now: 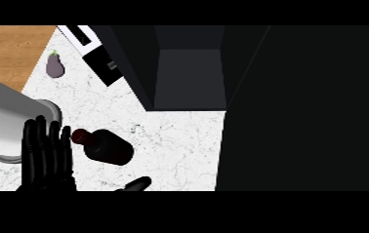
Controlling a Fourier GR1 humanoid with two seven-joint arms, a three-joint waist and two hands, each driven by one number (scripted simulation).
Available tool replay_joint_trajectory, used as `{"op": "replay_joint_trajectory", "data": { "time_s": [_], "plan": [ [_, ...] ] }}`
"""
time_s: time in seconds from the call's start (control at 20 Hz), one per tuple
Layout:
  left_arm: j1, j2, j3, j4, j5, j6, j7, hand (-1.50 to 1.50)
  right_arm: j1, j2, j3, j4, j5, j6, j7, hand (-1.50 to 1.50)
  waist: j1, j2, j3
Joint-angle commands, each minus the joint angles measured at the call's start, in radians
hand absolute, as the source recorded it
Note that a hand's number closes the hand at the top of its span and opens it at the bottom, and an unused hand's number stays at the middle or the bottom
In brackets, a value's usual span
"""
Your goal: Pick up the wine, place it into the cabinet and close the cabinet
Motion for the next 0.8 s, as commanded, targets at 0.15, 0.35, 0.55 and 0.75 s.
{"op": "replay_joint_trajectory", "data": {
  "time_s": [0.15, 0.35, 0.55, 0.75],
  "plan": [
    [0.102, -0.027, 0.061, 0.108, 0.27, -0.032, -0.353, -1.5, 0.007, 0.004, 0.003, -0.126, -0.018, -0.025, 0.082, -1.5, 0.007, -0.003, -0.001],
    [0.121, -0.059, 0.193, 0.177, 0.446, -0.172, -0.489, -1.5, -0.017, -0.008, -0.028, -0.149, -0.068, -0.02, 0.115, -1.5, 0.008, -0.002, 0.0],
    [0.213, -0.098, 0.266, 0.251, 0.572, -0.335, -0.667, -1.5, -0.043, 0.026, 0.029, -0.149, 0.014, -0.063, 0.149, -1.5, 0.015, -0.004, 0.0],
    [0.219, -0.128, 0.323, 0.362, 0.627, -0.439, -0.764, -1.5, -0.027, 0.003, -0.038, -0.163, -0.047, -0.03, 0.141, -1.5, 0.01, -0.002, 0.003]
  ]
}}
